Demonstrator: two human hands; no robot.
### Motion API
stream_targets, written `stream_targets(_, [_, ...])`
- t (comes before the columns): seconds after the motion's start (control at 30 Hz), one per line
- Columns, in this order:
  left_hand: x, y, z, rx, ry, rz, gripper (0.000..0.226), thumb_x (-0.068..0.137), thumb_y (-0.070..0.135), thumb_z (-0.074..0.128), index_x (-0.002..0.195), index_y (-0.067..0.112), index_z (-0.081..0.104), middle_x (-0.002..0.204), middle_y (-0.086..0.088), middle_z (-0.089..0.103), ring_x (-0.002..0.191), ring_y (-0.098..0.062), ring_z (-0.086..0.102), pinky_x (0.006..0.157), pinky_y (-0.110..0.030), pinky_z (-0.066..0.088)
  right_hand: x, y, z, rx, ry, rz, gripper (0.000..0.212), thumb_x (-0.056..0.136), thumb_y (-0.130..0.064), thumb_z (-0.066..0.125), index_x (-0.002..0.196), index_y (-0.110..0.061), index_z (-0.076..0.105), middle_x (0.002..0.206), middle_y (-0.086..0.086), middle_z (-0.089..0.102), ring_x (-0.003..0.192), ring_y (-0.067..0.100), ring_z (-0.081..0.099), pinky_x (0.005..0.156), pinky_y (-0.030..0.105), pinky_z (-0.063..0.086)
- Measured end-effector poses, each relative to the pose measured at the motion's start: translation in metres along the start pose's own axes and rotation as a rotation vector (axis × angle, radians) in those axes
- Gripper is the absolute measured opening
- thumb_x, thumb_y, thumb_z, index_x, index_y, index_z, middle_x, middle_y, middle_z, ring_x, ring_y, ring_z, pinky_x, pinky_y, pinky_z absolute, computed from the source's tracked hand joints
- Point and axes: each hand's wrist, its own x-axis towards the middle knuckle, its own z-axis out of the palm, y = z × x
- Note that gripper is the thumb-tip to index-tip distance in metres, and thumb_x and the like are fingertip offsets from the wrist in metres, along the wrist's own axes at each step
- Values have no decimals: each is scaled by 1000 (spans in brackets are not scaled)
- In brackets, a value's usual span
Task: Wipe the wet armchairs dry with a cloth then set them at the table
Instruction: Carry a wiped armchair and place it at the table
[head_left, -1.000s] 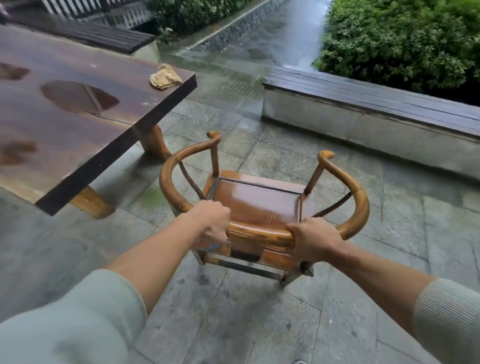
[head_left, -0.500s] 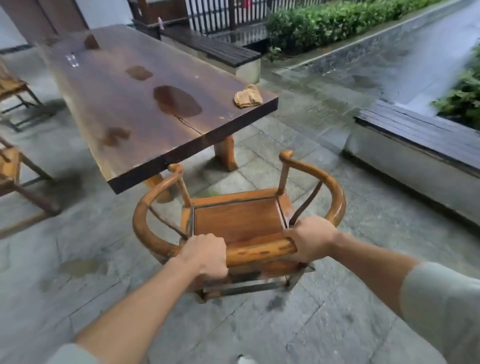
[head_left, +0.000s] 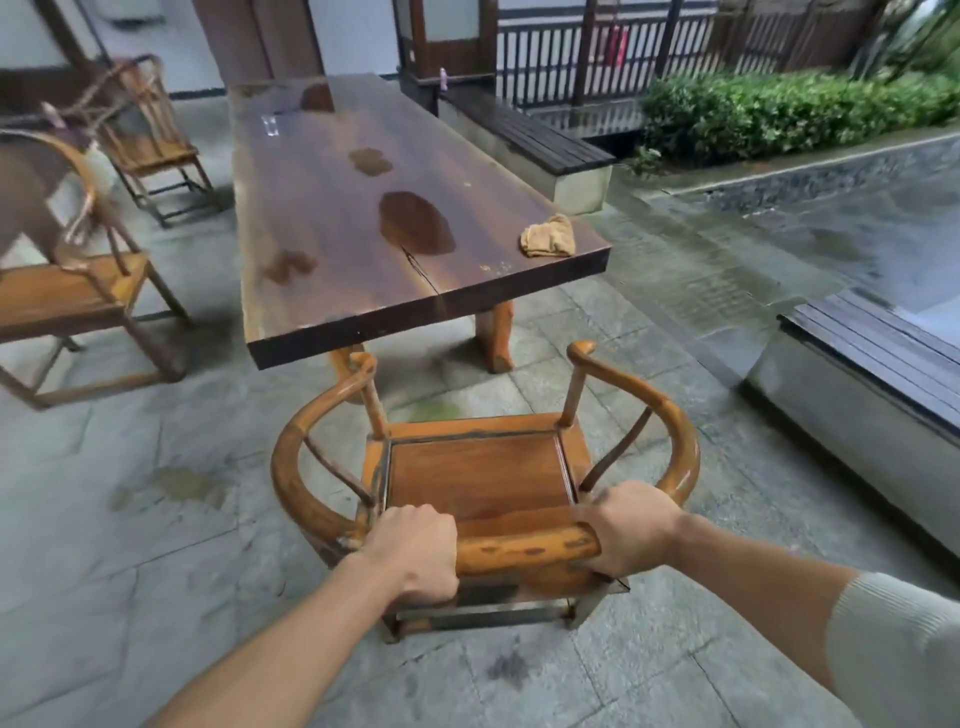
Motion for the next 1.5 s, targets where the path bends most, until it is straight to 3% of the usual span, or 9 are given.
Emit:
stream_targets(0.17, [13,35,-7,-25,29,-139,24,56,35,54,73,18,52,75,-7,59,76,-33,64,60,-31,43,-1,43,-2,-35,-12,-109,23,78,-57,48,83,-34,46,66,-7,61,58,17,60,57,30,52])
stream_targets(0.27, [27,58,-3,-17,57,-176,20,59,36,56,69,19,51,66,-1,49,67,-29,57,59,-33,42,3,79,-3,-78,32,-198,21,76,-53,42,81,-33,44,67,-7,61,58,19,60,59,32,57])
stream_targets(0.37, [47,85,0,-5,102,-181,20,63,41,55,71,24,49,63,3,44,72,-29,62,60,-35,41,3,119,-2,-91,32,-252,23,77,-52,45,84,-31,48,70,-6,63,62,21,62,60,31,56])
stream_targets(0.6, [92,98,-7,108,256,-120,37,74,56,53,88,22,52,76,-6,67,71,-33,67,59,-38,38,35,185,-6,-100,83,-289,27,70,-59,37,82,-35,42,64,-10,54,59,20,57,59,29,51])
stream_targets(0.83, [116,53,-49,155,362,-123,54,78,73,38,93,24,54,79,-1,67,73,-27,67,60,-35,36,78,200,-43,-79,245,-292,20,79,-54,45,79,-34,41,63,-9,58,54,17,54,56,26,45])
stream_targets(1.0, [127,45,-56,170,344,-119,54,80,73,36,92,24,53,75,1,65,69,-25,66,58,-34,37,92,213,-40,-57,323,-320,22,80,-58,39,82,-36,40,63,-8,60,54,18,59,53,26,44])
stream_targets(1.17, [113,60,-49,174,297,-136,50,84,71,43,95,22,52,71,2,61,66,-24,64,55,-32,36,77,206,-29,-74,320,-365,21,84,-55,45,83,-34,43,57,-8,55,46,18,49,50,25,37])
stream_targets(1.3, [102,81,-33,146,269,-151,47,83,66,48,95,20,52,67,3,58,67,-25,64,57,-33,34,58,203,-12,-86,290,-385,22,85,-53,42,84,-31,42,57,-5,57,47,22,55,49,26,42])
stream_targets(1.5, [88,110,-6,126,244,-155,42,83,60,54,93,19,54,71,2,65,68,-25,65,62,-34,37,29,192,10,-110,203,-383,35,91,-60,45,99,-28,59,73,-6,67,62,22,66,61,32,55])
